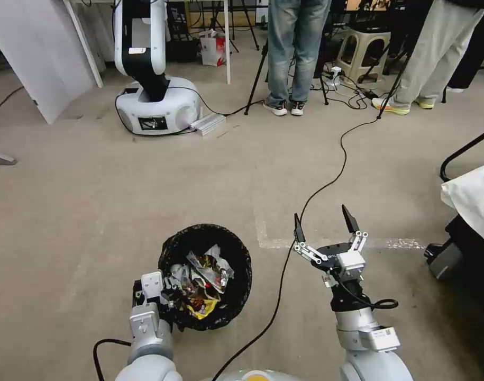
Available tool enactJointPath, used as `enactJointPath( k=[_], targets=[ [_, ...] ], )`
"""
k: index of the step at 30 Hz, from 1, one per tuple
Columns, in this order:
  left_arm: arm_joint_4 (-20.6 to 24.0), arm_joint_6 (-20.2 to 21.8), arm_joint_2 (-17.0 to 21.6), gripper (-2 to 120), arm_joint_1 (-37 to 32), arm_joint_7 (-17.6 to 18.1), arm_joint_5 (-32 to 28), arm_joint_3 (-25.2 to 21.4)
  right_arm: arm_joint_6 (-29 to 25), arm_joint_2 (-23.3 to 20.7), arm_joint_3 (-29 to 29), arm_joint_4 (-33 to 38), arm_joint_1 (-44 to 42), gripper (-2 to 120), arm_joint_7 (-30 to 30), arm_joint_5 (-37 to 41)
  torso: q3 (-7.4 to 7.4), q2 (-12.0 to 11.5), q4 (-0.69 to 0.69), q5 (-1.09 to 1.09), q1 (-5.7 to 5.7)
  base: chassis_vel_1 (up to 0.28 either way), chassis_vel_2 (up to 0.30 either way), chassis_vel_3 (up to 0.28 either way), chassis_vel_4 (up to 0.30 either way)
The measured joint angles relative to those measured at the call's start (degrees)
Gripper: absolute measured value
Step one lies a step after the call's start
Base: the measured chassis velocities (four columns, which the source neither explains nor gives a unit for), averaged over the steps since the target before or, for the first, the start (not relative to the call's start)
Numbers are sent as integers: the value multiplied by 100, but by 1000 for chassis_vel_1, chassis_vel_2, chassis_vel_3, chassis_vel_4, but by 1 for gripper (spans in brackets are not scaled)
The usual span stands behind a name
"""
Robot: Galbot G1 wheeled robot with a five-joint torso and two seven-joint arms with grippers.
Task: Pick up the trash bin, then pick up the garbage from the floor and place it into the trash bin.
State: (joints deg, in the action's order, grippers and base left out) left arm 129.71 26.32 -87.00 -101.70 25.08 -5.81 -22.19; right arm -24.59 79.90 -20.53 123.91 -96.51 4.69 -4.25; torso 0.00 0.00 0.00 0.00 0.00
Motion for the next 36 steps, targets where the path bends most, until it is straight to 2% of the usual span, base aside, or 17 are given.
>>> enactJointPath(
  k=[3, 5, 13, 20, 21, 22, 25, 26, 29, 31, 33, 34, 36],
  targets=[
    [24, 255, 0, 1, 22, 40, -170, -22, -33, -1, -3, 0, -27, 100, -1, 0, 0, 0, 0, 0, 0, 0, 0, 0, 0],
    [34, 509, 6, 1, 53, 108, -506, -51, -57, -5, -10, -3, -50, 100, -5, -4, 0, 0, -1, 0, 0, 0, 0, 0, 0],
    [71, 739, -2, 1, 115, 171, -932, -82, -82, 4, -11, -40, -52, 100, -35, -30, 0, 0, 0, 0, 0, 0, 0, 0, 0],
    [41, 736, -18, 2, 203, 186, -1048, -81, -86, 19, -38, -64, -16, 100, -47, -31, 0, 0, 0, 0, 0, 0, 0, 0, 0],
    [41, 724, -23, 7, 229, 186, -1070, -75, -86, 20, -47, -70, -18, 100, -58, -29, 0, 0, -1, 0, 0, 0, 0, 0, 0],
    [41, 724, -23, 7, 229, 186, -1070, -75, -86, 20, -47, -70, -18, 100, -58, -29, 0, 0, -1, 0, 0, 0, 0, 0, 0],
    [39, 670, -44, 21, 291, 191, -1094, -74, -109, 30, -53, -113, -41, 100, -98, -30, 0, 0, 0, 0, 0, 0, 0, 0, 0],
    [39, 670, -44, 21, 291, 191, -1094, -74, -109, 30, -53, -113, -41, 100, -98, -30, 0, 0, 0, 0, 0, 0, 0, 0, 0],
    [39, 641, -51, 34, 322, 191, -1123, -71, -113, 48, -61, -128, -35, 100, -113, -30, 0, 0, 0, 0, 0, 0, 0, 0, 0],
    [43, 631, -54, 37, 334, 191, -1135, -71, -113, 50, -61, -130, -31, 100, -122, -30, 0, 0, 0, 0, 0, 0, 0, 0, 0],
    [82, 610, -55, 49, 354, 191, -1145, -73, -113, 52, -58, -142, -32, 100, -141, -36, 0, 0, 0, 0, 0, 0, 0, 0, 0],
    [82, 610, -55, 49, 354, 191, -1145, -73, -113, 52, -58, -142, -32, 100, -141, -36, 0, 0, 0, 0, 0, 0, 0, 0, 0],
    [108, 589, -53, 57, 364, 190, -1148, -75, -113, 60, -50, -158, -37, 100, -150, -55, 0, 0, 0, 0, 0, 0, 0, 0, 0]
  ],
)
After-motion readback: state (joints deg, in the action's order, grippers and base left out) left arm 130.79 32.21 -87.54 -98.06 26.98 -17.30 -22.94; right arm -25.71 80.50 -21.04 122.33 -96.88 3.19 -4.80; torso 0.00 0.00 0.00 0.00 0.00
